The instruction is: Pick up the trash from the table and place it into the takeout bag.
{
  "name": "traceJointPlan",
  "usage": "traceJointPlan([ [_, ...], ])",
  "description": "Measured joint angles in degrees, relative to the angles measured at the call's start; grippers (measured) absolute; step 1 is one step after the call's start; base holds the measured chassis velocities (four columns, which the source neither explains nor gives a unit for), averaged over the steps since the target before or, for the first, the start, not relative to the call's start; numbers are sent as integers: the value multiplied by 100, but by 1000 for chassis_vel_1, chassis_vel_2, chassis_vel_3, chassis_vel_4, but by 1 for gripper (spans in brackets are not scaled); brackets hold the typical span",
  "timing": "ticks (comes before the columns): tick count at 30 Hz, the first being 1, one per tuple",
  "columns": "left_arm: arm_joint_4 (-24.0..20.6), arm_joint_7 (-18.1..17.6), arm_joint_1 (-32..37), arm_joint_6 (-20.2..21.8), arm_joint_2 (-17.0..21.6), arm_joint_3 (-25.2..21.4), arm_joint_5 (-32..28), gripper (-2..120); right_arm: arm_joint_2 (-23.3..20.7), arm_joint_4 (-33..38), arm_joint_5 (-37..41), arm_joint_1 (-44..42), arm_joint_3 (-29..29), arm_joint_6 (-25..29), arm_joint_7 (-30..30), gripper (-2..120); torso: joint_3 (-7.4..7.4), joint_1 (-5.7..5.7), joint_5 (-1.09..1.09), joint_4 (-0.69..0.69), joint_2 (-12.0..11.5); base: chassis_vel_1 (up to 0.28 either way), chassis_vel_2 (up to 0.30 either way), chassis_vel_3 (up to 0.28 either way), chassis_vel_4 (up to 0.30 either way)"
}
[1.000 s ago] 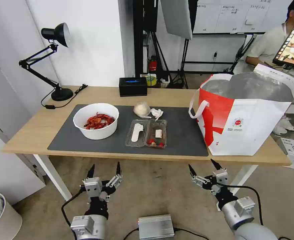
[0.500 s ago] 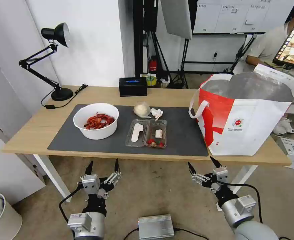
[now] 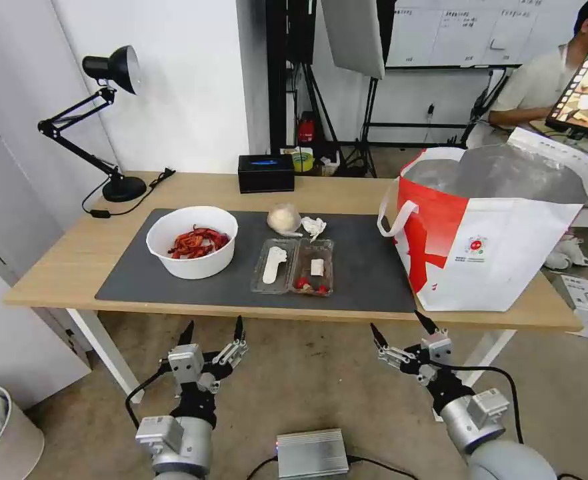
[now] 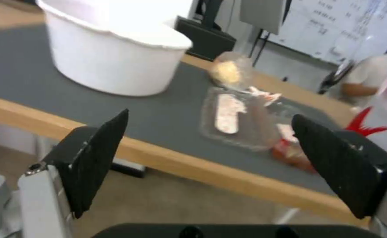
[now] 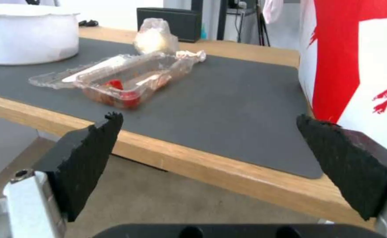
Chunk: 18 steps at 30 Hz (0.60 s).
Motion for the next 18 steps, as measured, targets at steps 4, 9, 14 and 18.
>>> traceJointPlan([
  [4,-149,-162,-312,454,128,33,-1085,100,-11,11,-22,15,15,-8,4,100,0,0,0,0,0,0,0,0,0],
  [9,-394,-855,-888,1092,256,124,-3066,100,-4,11,-42,37,21,-15,4,100,0,1,0,0,0,0,0,0,0],
  [14,-543,-1571,-1213,1466,263,108,-4402,100,20,6,-42,30,13,-16,3,100,0,1,0,0,0,0,0,0,0],
  [18,-500,-1834,-1388,1518,312,176,-4752,100,35,4,-40,38,11,-19,3,100,0,0,0,0,0,0,0,0,0],
])
